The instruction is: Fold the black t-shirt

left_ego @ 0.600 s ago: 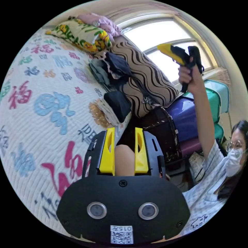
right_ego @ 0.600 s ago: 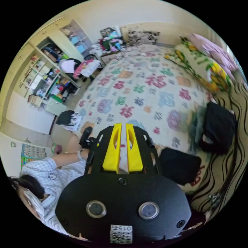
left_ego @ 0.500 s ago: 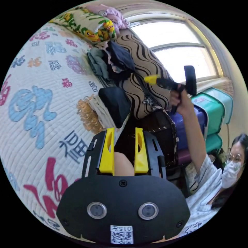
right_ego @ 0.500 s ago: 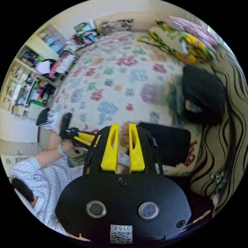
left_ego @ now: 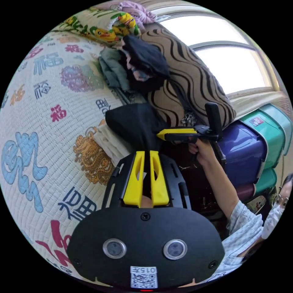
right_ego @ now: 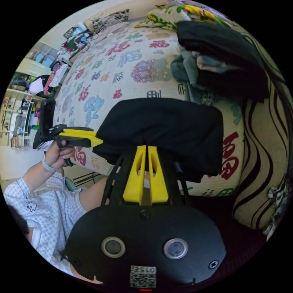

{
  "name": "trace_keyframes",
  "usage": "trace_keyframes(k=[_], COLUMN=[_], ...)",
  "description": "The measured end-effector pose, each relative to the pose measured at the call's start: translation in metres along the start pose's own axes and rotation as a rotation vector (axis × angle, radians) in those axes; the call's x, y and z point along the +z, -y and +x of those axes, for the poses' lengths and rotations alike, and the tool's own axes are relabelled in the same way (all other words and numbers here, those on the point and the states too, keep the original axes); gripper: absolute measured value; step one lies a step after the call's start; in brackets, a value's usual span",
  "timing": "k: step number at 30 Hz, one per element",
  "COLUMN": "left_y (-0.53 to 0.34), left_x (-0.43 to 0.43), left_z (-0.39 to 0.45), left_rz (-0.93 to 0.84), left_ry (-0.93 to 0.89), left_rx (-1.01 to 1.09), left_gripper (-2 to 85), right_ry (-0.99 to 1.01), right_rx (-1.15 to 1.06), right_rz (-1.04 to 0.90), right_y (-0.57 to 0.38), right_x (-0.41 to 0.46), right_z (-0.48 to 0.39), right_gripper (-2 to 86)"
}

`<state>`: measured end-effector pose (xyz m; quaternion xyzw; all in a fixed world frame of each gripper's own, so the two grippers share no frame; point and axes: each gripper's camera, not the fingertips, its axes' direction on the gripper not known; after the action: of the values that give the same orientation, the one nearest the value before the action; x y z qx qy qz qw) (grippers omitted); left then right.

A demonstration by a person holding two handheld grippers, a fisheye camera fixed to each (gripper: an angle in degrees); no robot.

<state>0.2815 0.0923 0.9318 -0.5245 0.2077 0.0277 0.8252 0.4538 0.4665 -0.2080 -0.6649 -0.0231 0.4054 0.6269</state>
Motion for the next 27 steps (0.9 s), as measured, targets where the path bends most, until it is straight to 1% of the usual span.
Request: trace_keyframes(k=[1,3,4,6,7,8,9,10,12,13,14,16,17,18,19,20,21,22,23,24,25,26,27], left_y=[-0.002,-0.017,-0.023,-0.050,-0.059,-0.078,-0.101,-0.114,-0.164,-0.176,-0.198,-0.234,-0.266,-0.304,-0.324,-0.358,-0.384,-0.393,-0.404,-0.411,-0.414,-0.421,-0.429], left_x=[-0.016,-0.088,-0.108,-0.188,-0.208,-0.246,-0.285,-0.304,-0.380,-0.396,-0.423,-0.451,-0.463,-0.471,-0.472,-0.473,-0.474,-0.475,-0.478,-0.483,-0.487,-0.500,-0.519], left_z=[0.008,0.041,0.050,0.082,0.090,0.106,0.122,0.131,0.161,0.168,0.183,0.208,0.226,0.242,0.248,0.257,0.260,0.260,0.260,0.256,0.254,0.253,0.256], left_rz=[0.018,0.107,0.129,0.187,0.191,0.203,0.242,0.269,0.405,0.430,0.442,0.395,0.375,0.381,0.393,0.409,0.421,0.420,0.411,0.410,0.410,0.412,0.411], left_ry=[-0.004,-0.054,-0.065,-0.092,-0.086,-0.067,-0.056,-0.050,-0.027,-0.021,-0.028,-0.015,0.062,0.210,0.302,0.479,0.575,0.603,0.672,0.773,0.815,0.847,0.820], left_rx=[0.017,0.074,0.090,0.149,0.159,0.183,0.215,0.231,0.271,0.268,0.274,0.297,0.323,0.339,0.347,0.339,0.300,0.284,0.259,0.213,0.185,0.174,0.178], left_gripper=[1.8,1.5,1.5,1.9,2.2,2.8,3.6,3.5,3.6,3.7,6.6,11.4,14.2,16.5,17.3,19.0,21.0,22.0,21.6,16.7,12.0,5.6,2.2], right_ry=[0.014,0.070,0.114,0.189,0.242,0.292,0.312,0.343,0.404,0.440,0.434,0.384,0.340,0.324,0.321,0.339,0.346,0.347,0.344,0.346,0.351,0.340,0.328], right_rx=[-0.019,-0.044,-0.065,-0.117,-0.155,-0.205,-0.231,-0.276,-0.346,-0.389,-0.434,-0.492,-0.523,-0.541,-0.568,-0.594,-0.605,-0.618,-0.630,-0.637,-0.655,-0.668,-0.676], right_rz=[0.052,0.150,0.221,0.306,0.356,0.396,0.415,0.456,0.520,0.563,0.589,0.603,0.608,0.611,0.626,0.640,0.647,0.659,0.664,0.663,0.652,0.645,0.641], right_y=[-0.010,-0.026,-0.037,-0.053,-0.062,-0.072,-0.076,-0.086,-0.101,-0.110,-0.119,-0.128,-0.133,-0.136,-0.142,-0.146,-0.147,-0.148,-0.147,-0.146,-0.144,-0.142,-0.142], right_x=[-0.014,-0.040,-0.060,-0.087,-0.103,-0.117,-0.123,-0.136,-0.154,-0.167,-0.178,-0.190,-0.194,-0.196,-0.198,-0.201,-0.202,-0.203,-0.204,-0.203,-0.202,-0.199,-0.197], right_z=[-0.006,-0.016,-0.023,-0.039,-0.051,-0.066,-0.073,-0.090,-0.113,-0.129,-0.147,-0.176,-0.195,-0.204,-0.219,-0.232,-0.238,-0.250,-0.261,-0.266,-0.277,-0.286,-0.290], right_gripper=[0.4,0.1,-0.1,-0.2,-0.3,-0.3,-0.3,-0.4,-0.4,-0.5,-0.5,-0.6,-0.6,-0.6,-0.6,-0.6,-0.6,-0.6,-0.6,-0.6,-0.6,-0.6,-0.6])
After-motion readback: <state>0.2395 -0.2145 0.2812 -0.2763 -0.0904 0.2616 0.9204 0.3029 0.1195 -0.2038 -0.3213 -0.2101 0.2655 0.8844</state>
